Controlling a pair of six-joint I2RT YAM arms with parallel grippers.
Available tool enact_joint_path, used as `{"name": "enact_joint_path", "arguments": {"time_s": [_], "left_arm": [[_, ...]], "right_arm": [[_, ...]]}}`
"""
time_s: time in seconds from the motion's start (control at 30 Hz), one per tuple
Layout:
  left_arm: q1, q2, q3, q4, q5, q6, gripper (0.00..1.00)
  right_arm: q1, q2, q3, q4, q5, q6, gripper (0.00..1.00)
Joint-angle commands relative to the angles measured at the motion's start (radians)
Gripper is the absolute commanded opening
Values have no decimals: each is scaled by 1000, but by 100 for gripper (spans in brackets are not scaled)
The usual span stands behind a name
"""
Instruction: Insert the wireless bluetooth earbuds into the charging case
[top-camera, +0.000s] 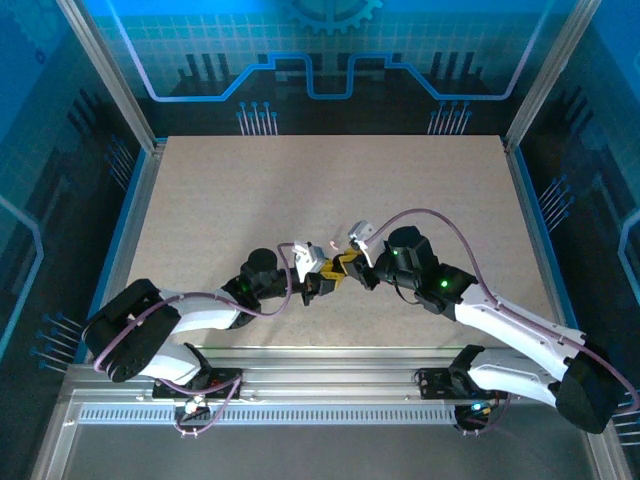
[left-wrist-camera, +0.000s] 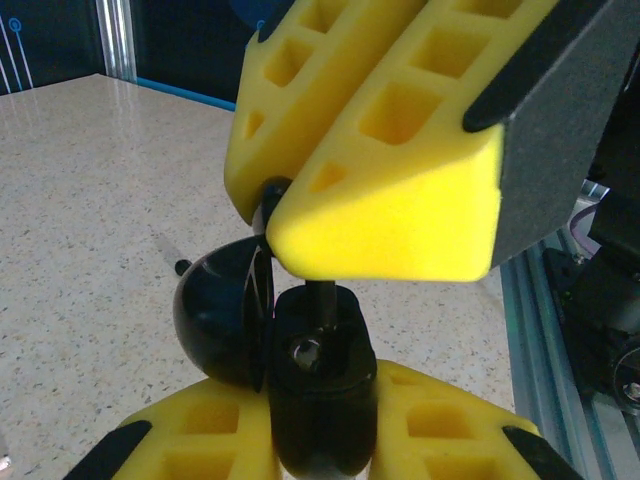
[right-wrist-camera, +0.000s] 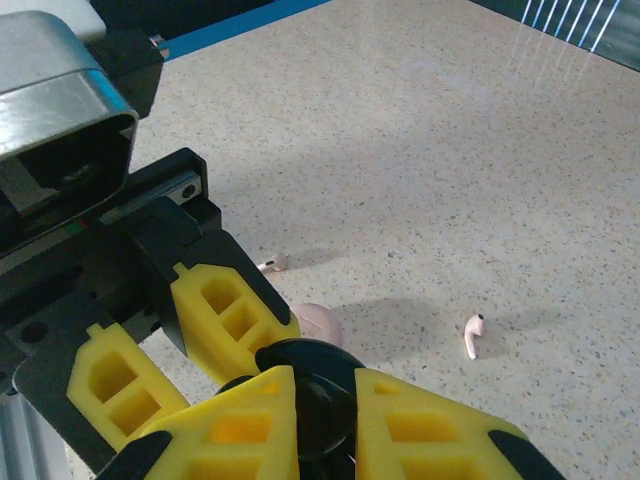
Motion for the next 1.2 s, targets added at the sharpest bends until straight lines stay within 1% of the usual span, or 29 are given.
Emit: {"name": "enact_joint_path", "arguments": {"time_s": [0.0,0.23,0.67,0.87,0.93,1.17], "left_arm": [[-7,-16,10,76,32,-17,19],[-7,-15,13,88,29,-19,19],[-6,-24,8,86,28,-11,18],[-7,-29,10,86,32,-13,18],[-7,-31,10,83,31,-11,18],[-7,-42,6,69,28,-6,18]], "right_arm": [[-2,13,-2,14,-15,-12,17],[-3,24,1,-4,-33,-32,17],[-2,-11,47,-167,12,-176,17],[3,3,59,-168,-33,-184,18],[4,13,61,-167,-39,-183,19],[0,13,71,-148,-65,-159,29]]}}
